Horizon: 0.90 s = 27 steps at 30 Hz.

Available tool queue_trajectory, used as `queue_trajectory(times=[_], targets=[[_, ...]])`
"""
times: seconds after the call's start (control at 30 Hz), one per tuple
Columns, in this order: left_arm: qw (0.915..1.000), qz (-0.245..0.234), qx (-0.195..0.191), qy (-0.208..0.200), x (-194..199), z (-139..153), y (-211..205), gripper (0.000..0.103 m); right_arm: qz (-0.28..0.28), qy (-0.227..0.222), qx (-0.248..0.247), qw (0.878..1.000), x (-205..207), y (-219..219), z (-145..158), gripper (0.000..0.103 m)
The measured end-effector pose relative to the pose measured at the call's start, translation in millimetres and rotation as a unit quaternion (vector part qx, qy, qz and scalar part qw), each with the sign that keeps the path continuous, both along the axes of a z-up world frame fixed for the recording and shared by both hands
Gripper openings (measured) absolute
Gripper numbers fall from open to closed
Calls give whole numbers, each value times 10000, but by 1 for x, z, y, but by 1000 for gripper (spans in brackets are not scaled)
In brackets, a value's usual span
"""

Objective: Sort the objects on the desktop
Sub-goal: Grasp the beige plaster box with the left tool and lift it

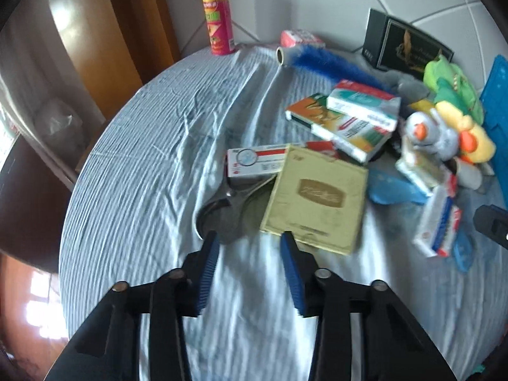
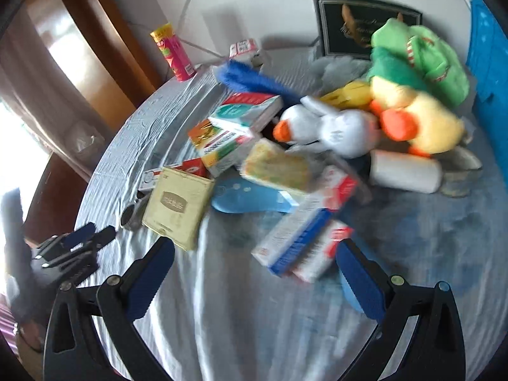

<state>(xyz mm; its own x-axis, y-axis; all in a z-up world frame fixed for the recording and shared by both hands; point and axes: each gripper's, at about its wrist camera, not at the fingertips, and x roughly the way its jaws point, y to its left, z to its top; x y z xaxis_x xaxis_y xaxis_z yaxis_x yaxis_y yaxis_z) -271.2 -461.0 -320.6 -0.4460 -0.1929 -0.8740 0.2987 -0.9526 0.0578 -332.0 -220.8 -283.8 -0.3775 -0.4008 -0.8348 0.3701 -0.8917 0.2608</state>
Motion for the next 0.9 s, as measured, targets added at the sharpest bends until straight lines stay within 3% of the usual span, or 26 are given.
queue_trajectory(times=[0.03, 0.07, 0.1, 0.13, 0.17, 0.47, 0.6, 0.73, 0.87, 0.9], targets=[[10000, -14, 26, -56, -5, -8, -8, 31, -16, -45, -18, 10000, -1, -10, -5, 102], [10000, -6, 62, -78, -9, -13, -13, 29, 20, -47, 64, 10000, -2, -21, -10, 90], [9999, 2, 98, -100, -13, -19, -18, 27, 55, -26, 154, 9999, -4, -30, -14, 77], [9998, 9, 134, -122, -18, -24, -24, 26, 85, -51, 302, 9995, -6, -41, -21, 52], [9997, 5, 181, -138, -23, -29, -27, 25, 114, -78, 454, 9989, -9, -52, -28, 40], [9997, -113, 123, -176, -53, -57, -34, 23, 442, -339, 943, 9940, -28, -96, -79, 37], [9988, -215, 262, -360, -56, -69, -29, 20, 573, -169, 1228, 9906, -31, -109, -94, 37], [9987, -235, 353, -286, -54, -66, -31, 15, 826, -244, 680, 9940, -26, -113, -82, 31], [9974, -254, 587, -329, -51, -60, -34, 15, 1161, -207, -227, 9928, -14, -113, -49, 32], [9973, -216, 643, -275, -48, -54, -37, 18, 1249, -166, -204, 9918, -12, -118, -45, 32]])
